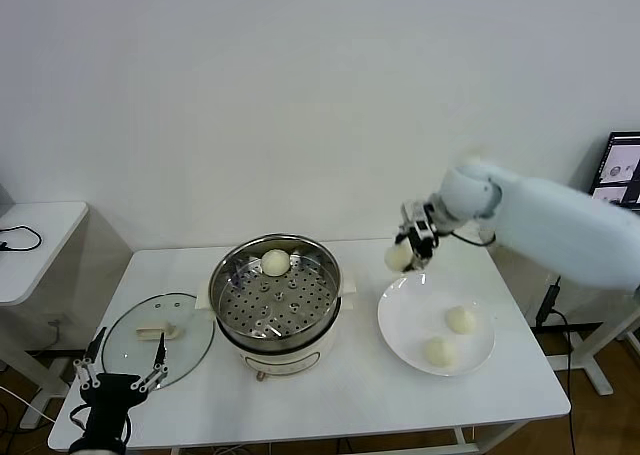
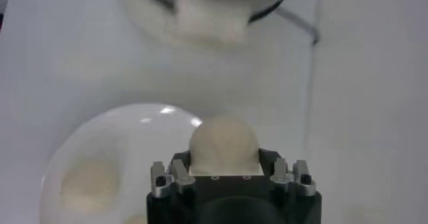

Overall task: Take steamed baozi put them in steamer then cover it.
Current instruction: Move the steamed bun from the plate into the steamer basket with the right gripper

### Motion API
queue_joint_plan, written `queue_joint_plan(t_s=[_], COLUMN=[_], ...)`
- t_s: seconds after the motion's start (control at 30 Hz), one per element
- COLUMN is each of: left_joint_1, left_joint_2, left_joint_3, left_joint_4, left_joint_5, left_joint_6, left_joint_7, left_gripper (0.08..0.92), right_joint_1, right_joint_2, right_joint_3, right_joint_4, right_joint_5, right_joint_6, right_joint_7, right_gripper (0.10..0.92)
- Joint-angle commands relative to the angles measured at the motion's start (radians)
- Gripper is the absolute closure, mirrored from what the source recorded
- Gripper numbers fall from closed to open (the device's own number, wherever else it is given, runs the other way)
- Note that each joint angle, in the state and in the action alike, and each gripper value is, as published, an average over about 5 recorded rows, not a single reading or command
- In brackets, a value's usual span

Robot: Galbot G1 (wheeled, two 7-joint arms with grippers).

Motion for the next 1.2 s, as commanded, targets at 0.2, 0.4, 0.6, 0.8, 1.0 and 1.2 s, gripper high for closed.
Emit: queue_joint_plan(t_s=[0.2, 0.4, 0.6, 0.8, 1.0, 1.2], left_joint_1=[0.001, 0.008, 0.015, 0.014, 0.016, 0.016], left_joint_2=[0.005, 0.002, -0.003, -0.013, -0.019, -0.02], left_joint_3=[-0.018, -0.035, -0.044, -0.037, -0.034, -0.032], left_joint_4=[-0.005, -0.012, -0.019, -0.022, -0.025, -0.025], left_joint_5=[-0.018, -0.02, -0.022, -0.02, -0.019, -0.019], left_joint_6=[0.003, 0.002, 0.0, 0.0, -0.001, -0.002], left_joint_7=[0.004, 0.006, 0.006, 0.006, 0.006, 0.005], left_gripper=[0.177, 0.177, 0.177, 0.177, 0.177, 0.177], right_joint_1=[0.15, 0.072, -0.004, -0.053, -0.086, -0.109], right_joint_2=[0.41, 0.602, 0.691, 0.725, 0.731, 0.731], right_joint_3=[-0.06, -0.048, -0.064, -0.075, -0.087, -0.09], right_joint_4=[-0.093, -0.211, -0.281, -0.307, -0.315, -0.35], right_joint_5=[0.29, 0.323, 0.312, 0.3, 0.276, 0.247], right_joint_6=[-0.129, -0.166, -0.195, -0.228, -0.242, -0.242], right_joint_7=[0.091, 0.13, 0.165, 0.189, 0.197, 0.212], right_gripper=[0.389, 0.384, 0.382, 0.381, 0.381, 0.381])
